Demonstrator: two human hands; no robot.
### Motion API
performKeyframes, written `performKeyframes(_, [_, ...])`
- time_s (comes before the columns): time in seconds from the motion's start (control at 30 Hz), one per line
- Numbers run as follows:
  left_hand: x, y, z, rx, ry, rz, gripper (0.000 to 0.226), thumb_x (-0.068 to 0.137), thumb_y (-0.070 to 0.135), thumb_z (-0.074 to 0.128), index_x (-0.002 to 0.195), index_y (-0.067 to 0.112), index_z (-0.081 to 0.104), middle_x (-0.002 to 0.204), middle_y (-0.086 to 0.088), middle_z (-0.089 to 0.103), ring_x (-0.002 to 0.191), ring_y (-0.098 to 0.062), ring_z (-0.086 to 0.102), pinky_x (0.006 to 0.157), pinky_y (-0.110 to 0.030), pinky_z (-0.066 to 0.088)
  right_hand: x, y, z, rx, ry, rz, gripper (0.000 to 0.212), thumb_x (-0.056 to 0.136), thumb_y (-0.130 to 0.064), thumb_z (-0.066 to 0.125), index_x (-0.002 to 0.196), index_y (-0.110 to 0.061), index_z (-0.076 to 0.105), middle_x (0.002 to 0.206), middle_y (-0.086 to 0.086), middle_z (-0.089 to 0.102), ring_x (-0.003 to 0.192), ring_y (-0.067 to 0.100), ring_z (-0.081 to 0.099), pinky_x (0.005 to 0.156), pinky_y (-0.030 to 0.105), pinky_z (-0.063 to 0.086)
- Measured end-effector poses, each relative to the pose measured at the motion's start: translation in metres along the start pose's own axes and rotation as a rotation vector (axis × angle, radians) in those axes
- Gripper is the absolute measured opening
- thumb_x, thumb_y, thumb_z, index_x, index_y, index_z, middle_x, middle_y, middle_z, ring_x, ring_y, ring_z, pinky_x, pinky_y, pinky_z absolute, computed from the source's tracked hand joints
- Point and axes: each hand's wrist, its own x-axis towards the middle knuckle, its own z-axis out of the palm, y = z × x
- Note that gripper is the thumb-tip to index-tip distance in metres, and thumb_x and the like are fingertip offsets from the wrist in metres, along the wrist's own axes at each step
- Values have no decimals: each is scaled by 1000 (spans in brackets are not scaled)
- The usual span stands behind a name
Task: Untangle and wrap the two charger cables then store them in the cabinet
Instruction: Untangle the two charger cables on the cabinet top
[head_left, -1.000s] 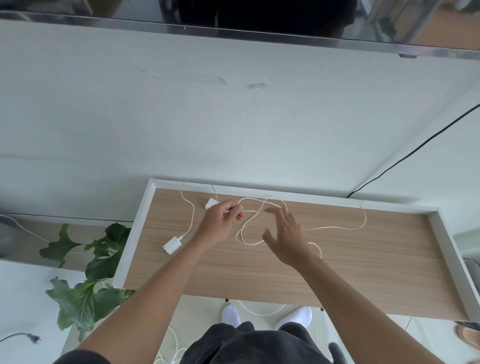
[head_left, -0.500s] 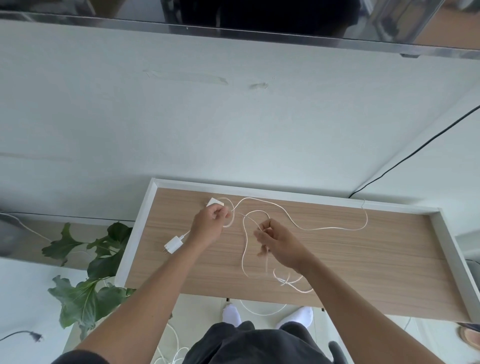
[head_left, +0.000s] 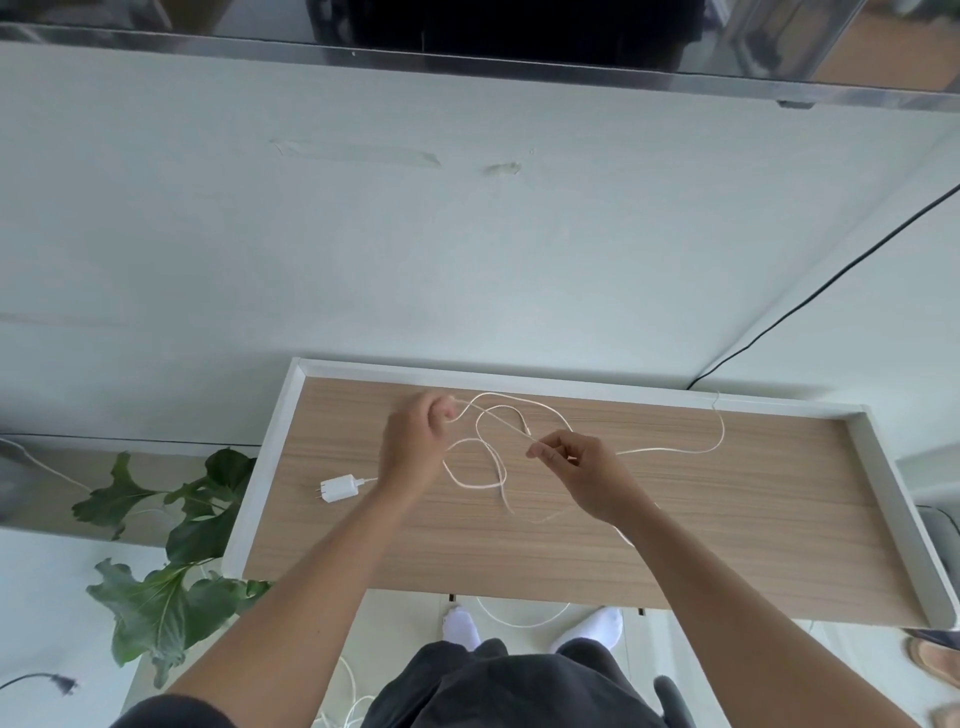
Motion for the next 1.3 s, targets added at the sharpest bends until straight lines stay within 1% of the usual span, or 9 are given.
performKeyframes(0.17, [18, -22, -21, -57, 164, -318, 34, 112, 16, 46, 97, 8, 76, 98, -1, 77, 93, -24, 66, 77, -30, 40, -7, 26, -27, -44, 109, 96, 24, 102, -42, 74, 86, -27, 82, 56, -14, 43, 50, 6, 35, 51, 21, 28])
performKeyframes(0.3, [11, -33, -20, 157, -10, -311, 19, 105, 11, 56, 93, 15, 70, 100, 0, 69, 96, -31, 65, 73, -35, 43, -9, 33, -37, -57, 154, 141, 20, 105, -37, 69, 91, -28, 81, 61, -12, 47, 51, 7, 37, 56, 29, 33])
performKeyframes(0.47, [-12, 1, 4, 111, -220, 266, 39, 113, 19, 51, 151, 26, 58, 145, 7, 58, 118, -15, 67, 95, -36, 54, -8, 3, -29, -120, 91, 12, 14, 103, -41, 71, 96, -34, 81, 60, -23, 57, 58, 2, 49, 59, 15, 40])
performKeyframes(0.6, [-25, 15, 35, 91, -500, 409, 33, 114, 44, 50, 141, 32, 64, 126, 16, 64, 102, -8, 67, 89, -36, 57, -10, -17, -25, -88, 49, -58, 16, 105, -40, 69, 97, -33, 81, 56, -20, 51, 55, 7, 40, 56, 19, 35])
performKeyframes(0.73, [-22, 23, 42, 41, -307, 336, 25, 108, 34, 48, 100, 30, 71, 99, 15, 70, 88, -9, 68, 77, -39, 57, -12, -11, -30, -113, 33, -61, 20, 105, -44, 70, 94, -32, 81, 52, -19, 46, 53, 7, 38, 54, 19, 33])
performKeyframes(0.87, [-6, 27, 33, -59, -1, 88, 25, 107, 12, 57, 93, 21, 75, 90, 15, 76, 73, 1, 63, 69, -20, 46, -17, 20, -48, -139, 65, -11, 27, 105, -47, 68, 89, -29, 80, 53, -14, 41, 53, 7, 37, 54, 22, 32])
performKeyframes(1.07, [13, 29, 18, -90, 151, -140, 30, 109, 25, 58, 91, 13, 78, 85, 5, 78, 71, -4, 67, 75, -33, 52, -36, 80, -83, -114, 121, 112, 30, 102, -54, 68, 87, -32, 80, 60, -9, 42, 52, 8, 35, 58, 31, 31])
performKeyframes(1.2, [4, 37, 35, 135, 22, -126, 27, 107, 22, 56, 126, 12, 72, 122, -7, 78, 117, -33, 70, 96, -48, 58, -41, 84, -96, -135, 139, 95, 23, 105, -50, 66, 91, -36, 79, 59, -15, 51, 55, 7, 45, 60, 32, 38])
performKeyframes(1.3, [-18, 58, 59, 306, -140, 141, 58, 110, 22, 58, 165, 18, 40, 165, -1, 47, 141, -28, 58, 99, -48, 57, -42, 77, -102, -170, 71, 21, 21, 107, -48, 64, 99, -39, 81, 80, -16, 71, 75, 5, 61, 73, 27, 48])
